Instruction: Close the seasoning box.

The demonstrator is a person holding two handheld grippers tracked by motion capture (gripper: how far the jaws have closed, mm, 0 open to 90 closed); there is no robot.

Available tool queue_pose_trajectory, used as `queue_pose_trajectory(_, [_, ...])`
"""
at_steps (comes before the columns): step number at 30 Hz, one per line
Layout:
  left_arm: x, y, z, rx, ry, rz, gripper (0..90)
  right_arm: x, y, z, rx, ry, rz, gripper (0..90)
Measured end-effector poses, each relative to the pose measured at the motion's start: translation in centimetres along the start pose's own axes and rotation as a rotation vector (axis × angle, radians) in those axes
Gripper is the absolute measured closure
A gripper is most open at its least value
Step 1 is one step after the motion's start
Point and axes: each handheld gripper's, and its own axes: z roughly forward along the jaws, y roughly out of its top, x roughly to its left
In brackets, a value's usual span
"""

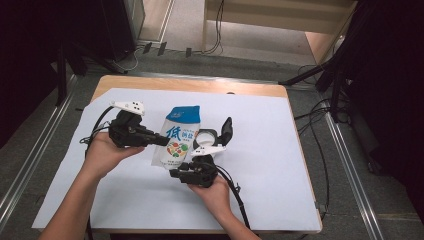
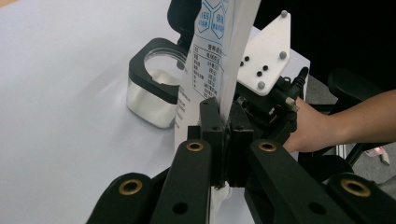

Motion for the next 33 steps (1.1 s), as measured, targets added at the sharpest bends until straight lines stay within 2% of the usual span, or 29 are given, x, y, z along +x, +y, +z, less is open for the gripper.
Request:
queue_pose_trajectory(5, [0.3,0.3,-0.6,-0.024,0.011,-0.004,90.0,0.2,0.1,-0.9,-0.001,-0.002,-0.019,58.9])
queue_pose_trajectory(12, [1.2,0.1,-0.9,-0.018,0.093,-0.017,89.9,0.2,0.2,-3.2,0.001,-0.006,-0.057,57.8])
queue_pose_trajectory(22, [3.3,-0.9,-1.2,-0.036,0.154,-0.071,89.7,-1.3,-0.7,-6.7,0.022,-0.023,-0.094,57.8])
queue_pose_trajectory(27, [4.3,-1.3,-1.1,-0.028,0.192,-0.090,89.6,-2.0,-0.6,-8.2,-0.003,-0.029,-0.098,57.8])
queue_pose_trajectory(33, [5.5,-1.8,-1.2,-0.051,0.214,-0.117,89.7,-2.8,-0.6,-9.4,-0.009,-0.051,-0.095,57.7])
